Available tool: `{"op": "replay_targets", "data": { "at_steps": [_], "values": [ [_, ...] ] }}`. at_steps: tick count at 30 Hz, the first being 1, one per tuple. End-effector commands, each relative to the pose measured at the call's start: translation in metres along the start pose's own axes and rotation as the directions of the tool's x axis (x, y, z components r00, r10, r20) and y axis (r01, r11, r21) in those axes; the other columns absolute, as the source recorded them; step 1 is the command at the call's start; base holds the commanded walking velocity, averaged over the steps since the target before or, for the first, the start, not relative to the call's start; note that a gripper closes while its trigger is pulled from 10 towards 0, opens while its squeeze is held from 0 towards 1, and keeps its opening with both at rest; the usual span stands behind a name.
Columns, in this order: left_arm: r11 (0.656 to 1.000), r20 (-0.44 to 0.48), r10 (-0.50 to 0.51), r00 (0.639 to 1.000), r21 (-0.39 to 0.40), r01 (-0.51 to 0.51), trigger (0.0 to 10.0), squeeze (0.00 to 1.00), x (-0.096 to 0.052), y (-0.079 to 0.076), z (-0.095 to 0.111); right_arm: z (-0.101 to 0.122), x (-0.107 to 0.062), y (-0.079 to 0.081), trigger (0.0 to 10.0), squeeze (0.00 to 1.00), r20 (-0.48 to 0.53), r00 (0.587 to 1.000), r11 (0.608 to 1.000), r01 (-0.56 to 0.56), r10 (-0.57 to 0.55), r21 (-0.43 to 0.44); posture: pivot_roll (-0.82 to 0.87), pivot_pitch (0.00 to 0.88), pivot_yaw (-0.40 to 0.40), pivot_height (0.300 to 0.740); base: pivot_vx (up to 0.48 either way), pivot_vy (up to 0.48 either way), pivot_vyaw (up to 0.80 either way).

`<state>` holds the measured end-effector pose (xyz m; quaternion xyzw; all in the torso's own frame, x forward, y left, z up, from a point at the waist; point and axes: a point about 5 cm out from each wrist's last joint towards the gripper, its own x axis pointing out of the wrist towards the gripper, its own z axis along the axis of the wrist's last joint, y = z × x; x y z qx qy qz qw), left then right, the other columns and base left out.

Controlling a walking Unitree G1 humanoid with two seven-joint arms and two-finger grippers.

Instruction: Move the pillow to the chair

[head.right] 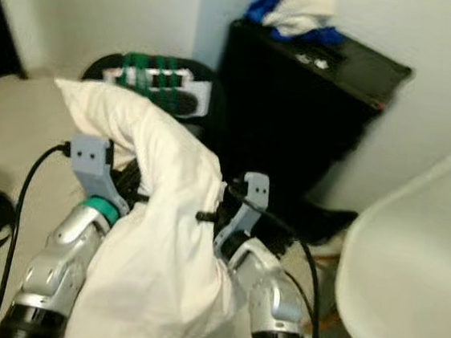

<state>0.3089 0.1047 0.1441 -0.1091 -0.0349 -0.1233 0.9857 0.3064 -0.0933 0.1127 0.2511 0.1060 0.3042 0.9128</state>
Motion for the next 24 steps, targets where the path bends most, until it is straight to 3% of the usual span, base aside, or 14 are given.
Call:
{"op": "replay_targets", "data": {
  "at_steps": [1,9,24],
  "values": [
    [0.999,0.005,-0.054,0.999,0.005,0.054,10.0,0.00,-0.002,-0.015,0.000,0.005,0.016,0.029,10.0,0.00,0.002,0.987,0.987,-0.159,0.159,-0.022,0.06,0.000,-0.097,0.740,0.000,0.000,0.00],
    [0.998,0.042,-0.055,0.998,0.036,0.054,10.0,0.00,0.005,-0.014,0.009,0.006,0.011,0.024,10.0,0.00,0.025,0.992,0.993,-0.120,0.121,-0.011,0.04,0.006,-0.044,0.740,0.000,0.000,0.00],
    [0.995,0.052,-0.098,0.994,0.019,0.098,10.0,0.00,0.008,-0.021,0.012,0.006,0.005,0.020,10.0,0.00,0.049,0.995,0.996,-0.088,0.088,-0.004,0.01,0.000,-0.011,0.740,0.000,0.000,0.00]
  ]
}}
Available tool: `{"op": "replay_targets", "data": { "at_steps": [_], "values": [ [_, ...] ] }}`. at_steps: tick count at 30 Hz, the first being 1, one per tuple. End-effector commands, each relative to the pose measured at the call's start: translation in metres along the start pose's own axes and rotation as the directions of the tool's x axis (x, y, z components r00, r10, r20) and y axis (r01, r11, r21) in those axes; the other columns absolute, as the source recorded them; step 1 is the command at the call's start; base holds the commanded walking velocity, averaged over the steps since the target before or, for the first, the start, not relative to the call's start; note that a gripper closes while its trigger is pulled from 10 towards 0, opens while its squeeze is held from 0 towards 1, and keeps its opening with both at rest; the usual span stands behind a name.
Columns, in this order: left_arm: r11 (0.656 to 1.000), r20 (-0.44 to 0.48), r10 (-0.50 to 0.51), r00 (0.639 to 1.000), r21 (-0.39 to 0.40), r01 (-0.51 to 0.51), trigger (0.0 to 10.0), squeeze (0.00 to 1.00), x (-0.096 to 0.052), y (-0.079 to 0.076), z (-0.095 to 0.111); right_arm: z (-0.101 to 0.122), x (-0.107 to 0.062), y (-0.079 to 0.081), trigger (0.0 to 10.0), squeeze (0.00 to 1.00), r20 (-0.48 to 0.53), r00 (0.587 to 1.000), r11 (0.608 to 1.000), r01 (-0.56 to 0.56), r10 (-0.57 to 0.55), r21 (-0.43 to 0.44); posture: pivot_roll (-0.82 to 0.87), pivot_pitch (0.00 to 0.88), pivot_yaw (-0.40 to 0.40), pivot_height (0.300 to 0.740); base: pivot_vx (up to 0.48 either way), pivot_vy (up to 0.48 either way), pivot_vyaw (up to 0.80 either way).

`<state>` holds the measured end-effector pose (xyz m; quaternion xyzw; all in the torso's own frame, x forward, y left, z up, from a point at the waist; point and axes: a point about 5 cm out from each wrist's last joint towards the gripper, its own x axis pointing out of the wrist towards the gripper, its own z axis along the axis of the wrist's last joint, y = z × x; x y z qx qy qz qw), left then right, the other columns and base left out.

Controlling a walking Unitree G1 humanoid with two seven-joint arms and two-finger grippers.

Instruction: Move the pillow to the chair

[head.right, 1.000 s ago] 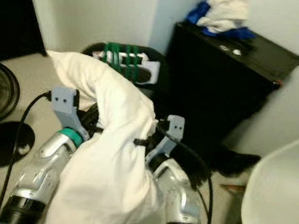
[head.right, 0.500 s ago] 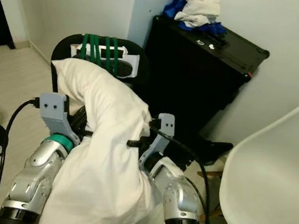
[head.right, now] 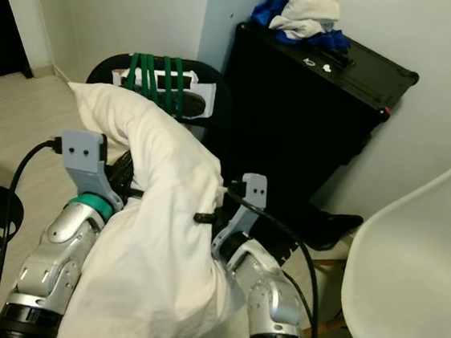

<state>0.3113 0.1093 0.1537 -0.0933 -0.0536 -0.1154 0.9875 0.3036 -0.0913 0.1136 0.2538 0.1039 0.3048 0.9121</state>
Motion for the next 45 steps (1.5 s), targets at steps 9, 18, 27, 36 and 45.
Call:
{"op": "replay_targets", "data": {
  "at_steps": [9,18,27,36,45],
  "values": [
    [0.987,0.035,-0.156,0.987,-0.026,0.157,10.0,0.00,0.0066,-0.0298,0.0034,0.0078,0.0044,0.0147,10.0,0.00,0.057,0.996,0.997,-0.071,0.071,-0.004,0.02,0.000,-0.005,0.740,0.142,0.000,0.00],
    [0.985,0.036,-0.168,0.985,-0.030,0.169,10.0,0.00,0.0059,-0.0292,0.0025,0.0067,0.0044,0.0159,10.0,0.00,0.061,0.996,0.997,-0.072,0.071,0.000,0.01,0.000,0.004,0.740,0.300,0.000,0.00],
    [0.985,0.038,-0.169,0.985,-0.033,0.170,10.0,0.00,0.0065,-0.0299,0.0028,0.0067,0.0036,0.0157,10.0,0.00,0.060,0.996,0.997,-0.071,0.071,-0.006,0.01,0.000,0.004,0.740,0.315,0.000,0.00],
    [0.985,0.040,-0.166,0.985,-0.035,0.167,10.0,0.00,0.0059,-0.0284,0.0027,0.0069,0.0046,0.0158,10.0,0.00,0.056,0.996,0.997,-0.073,0.073,-0.010,0.02,0.000,-0.004,0.740,0.313,0.000,0.00],
    [0.988,0.047,-0.146,0.988,-0.048,0.148,10.0,0.00,0.0066,-0.0271,0.0034,0.0088,0.0052,0.0145,10.0,0.00,0.054,0.996,0.997,-0.072,0.073,-0.012,0.02,0.000,-0.006,0.740,0.208,0.000,0.00]
  ]
}}
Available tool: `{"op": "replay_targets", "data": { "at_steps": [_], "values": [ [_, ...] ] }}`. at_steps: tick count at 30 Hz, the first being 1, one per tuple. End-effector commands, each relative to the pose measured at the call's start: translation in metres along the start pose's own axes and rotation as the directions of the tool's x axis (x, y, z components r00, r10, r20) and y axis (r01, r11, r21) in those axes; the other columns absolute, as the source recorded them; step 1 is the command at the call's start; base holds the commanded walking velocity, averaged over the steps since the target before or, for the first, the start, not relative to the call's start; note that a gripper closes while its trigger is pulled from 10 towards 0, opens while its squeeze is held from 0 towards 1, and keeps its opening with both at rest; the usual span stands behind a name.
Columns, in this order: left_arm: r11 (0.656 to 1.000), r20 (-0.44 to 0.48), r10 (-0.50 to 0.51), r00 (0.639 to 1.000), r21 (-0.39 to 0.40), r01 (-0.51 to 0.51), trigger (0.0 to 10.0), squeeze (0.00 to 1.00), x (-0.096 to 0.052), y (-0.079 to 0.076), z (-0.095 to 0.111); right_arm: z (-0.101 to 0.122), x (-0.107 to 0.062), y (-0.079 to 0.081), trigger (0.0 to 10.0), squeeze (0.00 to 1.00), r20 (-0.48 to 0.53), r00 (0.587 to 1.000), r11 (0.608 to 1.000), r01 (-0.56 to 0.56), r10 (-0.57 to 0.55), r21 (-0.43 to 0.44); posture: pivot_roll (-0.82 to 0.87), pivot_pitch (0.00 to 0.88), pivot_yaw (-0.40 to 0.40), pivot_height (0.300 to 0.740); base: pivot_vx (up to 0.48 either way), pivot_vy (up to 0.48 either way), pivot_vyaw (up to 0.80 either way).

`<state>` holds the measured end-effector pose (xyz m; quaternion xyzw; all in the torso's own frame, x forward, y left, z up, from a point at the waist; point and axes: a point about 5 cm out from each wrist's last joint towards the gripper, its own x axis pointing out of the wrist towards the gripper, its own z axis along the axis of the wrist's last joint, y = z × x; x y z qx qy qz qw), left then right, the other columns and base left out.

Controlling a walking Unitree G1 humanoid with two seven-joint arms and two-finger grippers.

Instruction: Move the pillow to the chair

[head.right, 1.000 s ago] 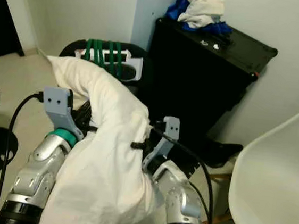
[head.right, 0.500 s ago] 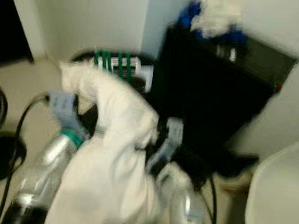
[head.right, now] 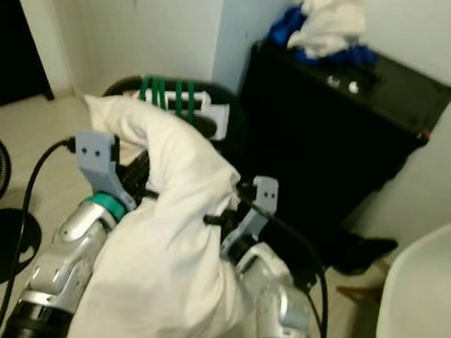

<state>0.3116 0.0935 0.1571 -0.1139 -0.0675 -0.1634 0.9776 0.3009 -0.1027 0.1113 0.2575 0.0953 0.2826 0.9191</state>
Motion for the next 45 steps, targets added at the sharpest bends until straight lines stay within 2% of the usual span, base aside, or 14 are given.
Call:
{"op": "replay_targets", "data": {
  "at_steps": [1,15,34,45],
  "values": [
    [0.999,0.014,-0.043,0.999,-0.006,0.044,10.0,0.00,0.0038,-0.0105,0.0018,0.0066,0.0136,0.0227,10.0,0.00,0.023,0.993,0.994,-0.111,0.112,-0.012,0.02,0.000,-0.006,0.740,0.000,0.000,0.00],
    [0.999,0.005,-0.048,0.999,0.007,0.048,10.0,0.00,0.0069,-0.0108,0.0019,0.0079,0.0139,0.0226,10.0,0.00,0.038,0.994,0.994,-0.105,0.105,-0.007,0.02,0.000,0.014,0.740,0.000,0.000,0.00],
    [1.000,-0.014,-0.025,1.000,-0.001,0.025,10.0,0.00,0.0026,-0.0089,-0.0024,0.0036,0.0118,0.0251,10.0,0.00,0.026,0.993,0.994,-0.112,0.112,0.001,0.02,0.008,0.013,0.740,0.000,0.000,0.00],
    [1.000,-0.011,-0.005,1.000,-0.007,0.005,10.0,0.00,0.0051,-0.0039,-0.0013,0.0050,0.0156,0.0239,10.0,0.00,0.019,0.994,0.994,-0.104,0.105,-0.021,0.01,0.005,0.016,0.740,0.000,0.000,0.00]
  ]
}}
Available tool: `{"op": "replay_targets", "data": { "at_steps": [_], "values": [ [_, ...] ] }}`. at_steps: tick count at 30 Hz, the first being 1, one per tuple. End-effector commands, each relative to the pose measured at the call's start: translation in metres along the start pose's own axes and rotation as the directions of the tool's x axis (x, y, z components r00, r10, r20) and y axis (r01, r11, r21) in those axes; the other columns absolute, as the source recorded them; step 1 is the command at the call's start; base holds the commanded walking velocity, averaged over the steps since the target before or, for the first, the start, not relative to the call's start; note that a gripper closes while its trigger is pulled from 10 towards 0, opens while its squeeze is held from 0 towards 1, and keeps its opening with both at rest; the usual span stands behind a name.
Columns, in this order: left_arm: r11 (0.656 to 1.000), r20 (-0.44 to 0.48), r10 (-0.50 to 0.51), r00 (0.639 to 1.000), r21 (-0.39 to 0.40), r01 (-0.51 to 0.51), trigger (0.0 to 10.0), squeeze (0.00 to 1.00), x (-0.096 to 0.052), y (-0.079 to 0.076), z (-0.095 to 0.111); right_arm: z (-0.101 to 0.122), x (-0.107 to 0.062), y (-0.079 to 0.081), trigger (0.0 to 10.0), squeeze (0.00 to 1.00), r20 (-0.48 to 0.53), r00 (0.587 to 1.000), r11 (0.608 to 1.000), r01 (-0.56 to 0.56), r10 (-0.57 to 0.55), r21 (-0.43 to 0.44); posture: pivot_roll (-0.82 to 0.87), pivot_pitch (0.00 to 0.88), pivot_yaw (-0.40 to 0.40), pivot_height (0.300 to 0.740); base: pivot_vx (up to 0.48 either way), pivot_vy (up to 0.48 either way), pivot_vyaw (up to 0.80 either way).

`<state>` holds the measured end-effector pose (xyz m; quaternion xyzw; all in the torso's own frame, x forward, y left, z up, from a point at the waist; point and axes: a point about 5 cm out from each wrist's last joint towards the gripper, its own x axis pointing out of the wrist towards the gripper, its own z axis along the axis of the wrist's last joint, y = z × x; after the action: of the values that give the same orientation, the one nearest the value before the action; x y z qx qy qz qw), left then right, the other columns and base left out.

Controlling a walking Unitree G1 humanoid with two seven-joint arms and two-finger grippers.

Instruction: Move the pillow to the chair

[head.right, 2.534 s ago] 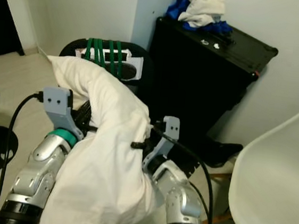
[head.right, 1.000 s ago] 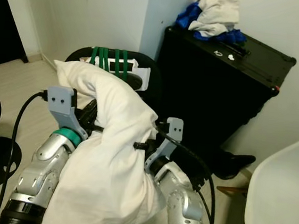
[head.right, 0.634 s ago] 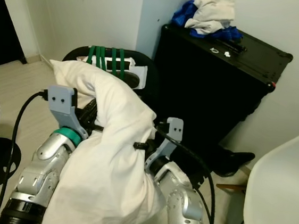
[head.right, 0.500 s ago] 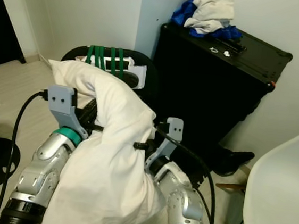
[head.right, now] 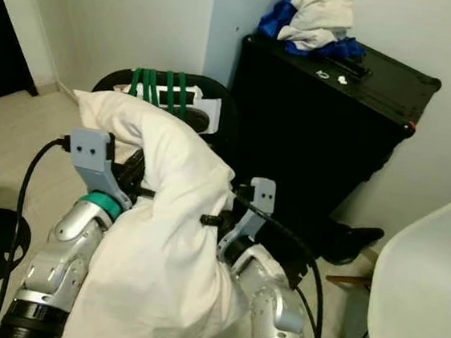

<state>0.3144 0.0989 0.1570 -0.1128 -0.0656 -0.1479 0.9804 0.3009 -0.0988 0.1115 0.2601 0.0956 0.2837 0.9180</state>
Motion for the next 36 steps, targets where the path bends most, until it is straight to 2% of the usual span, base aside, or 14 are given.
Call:
{"op": "replay_targets", "data": {
  "at_steps": [1,11,36],
  "values": [
    [0.999,-0.010,-0.040,0.999,-0.007,0.040,10.0,0.00,0.0034,-0.0106,-0.0023,0.0075,0.0137,0.0210,10.0,0.00,0.022,0.995,0.995,-0.100,0.101,-0.028,0.01,0.004,0.017,0.740,0.000,0.000,0.00],
    [0.999,-0.017,-0.047,0.999,0.003,0.047,10.0,0.00,0.0042,-0.0114,-0.0020,0.0059,0.0131,0.0217,10.0,0.00,0.018,0.995,0.995,-0.094,0.095,-0.037,0.01,0.000,0.027,0.740,0.000,-0.400,0.66],
    [1.000,-0.046,-0.022,0.999,-0.014,0.022,10.0,0.00,0.0071,-0.0090,-0.0070,0.0003,0.0103,0.0168,10.0,0.00,0.000,0.999,0.998,-0.052,0.052,-0.047,0.00,0.000,0.045,0.735,0.000,0.000,0.00]
  ]
}}
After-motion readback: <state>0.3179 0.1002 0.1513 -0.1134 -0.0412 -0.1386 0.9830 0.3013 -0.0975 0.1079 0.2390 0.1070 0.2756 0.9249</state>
